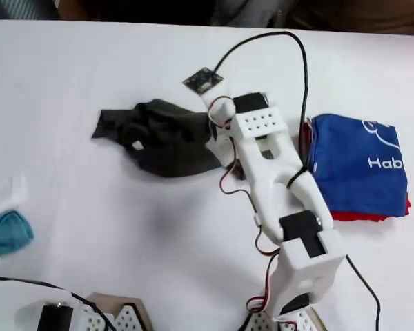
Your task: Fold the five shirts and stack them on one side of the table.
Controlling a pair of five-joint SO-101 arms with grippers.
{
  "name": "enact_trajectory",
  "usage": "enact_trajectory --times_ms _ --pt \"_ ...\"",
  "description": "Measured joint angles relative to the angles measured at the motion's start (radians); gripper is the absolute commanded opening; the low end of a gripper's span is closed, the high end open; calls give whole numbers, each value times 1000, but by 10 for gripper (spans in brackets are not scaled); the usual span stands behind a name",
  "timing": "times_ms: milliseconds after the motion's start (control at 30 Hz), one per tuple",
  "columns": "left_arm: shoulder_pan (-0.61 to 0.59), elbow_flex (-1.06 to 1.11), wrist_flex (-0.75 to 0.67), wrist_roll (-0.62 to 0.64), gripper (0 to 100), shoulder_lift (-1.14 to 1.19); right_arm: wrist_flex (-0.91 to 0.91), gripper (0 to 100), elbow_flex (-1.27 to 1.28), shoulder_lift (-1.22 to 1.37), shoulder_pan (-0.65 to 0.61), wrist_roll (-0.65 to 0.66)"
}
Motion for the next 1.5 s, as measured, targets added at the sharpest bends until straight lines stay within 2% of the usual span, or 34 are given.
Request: enact_trajectory --times_ms 100,200,333,500,633,833,900,1033,1100,1267,1500 --pt "5 -112 74 48 350 0 -25 296 0 0 -28 0" --pt "34 -261 178 98 354 0 -60 296 0 0 -71 0" --pt "153 -468 327 123 354 -2 -86 296 0 0 -152 0" --pt "313 -531 359 124 354 5 -118 296 8 0 -252 0" --pt "430 -402 359 124 354 5 -166 296 8 20 -282 0" --pt "634 -66 359 124 354 6 -236 282 8 193 -281 0" --pt "709 57 359 124 354 6 -250 215 8 236 -281 0" --pt "873 245 359 124 354 6 -261 9 3 250 -273 0" --pt "964 292 359 124 354 6 -261 35 -14 250 -272 0" --pt "1132 322 359 124 354 6 -201 21 -74 207 -273 0" --pt "1168 322 353 124 354 6 -66 21 -325 -21 -273 0"
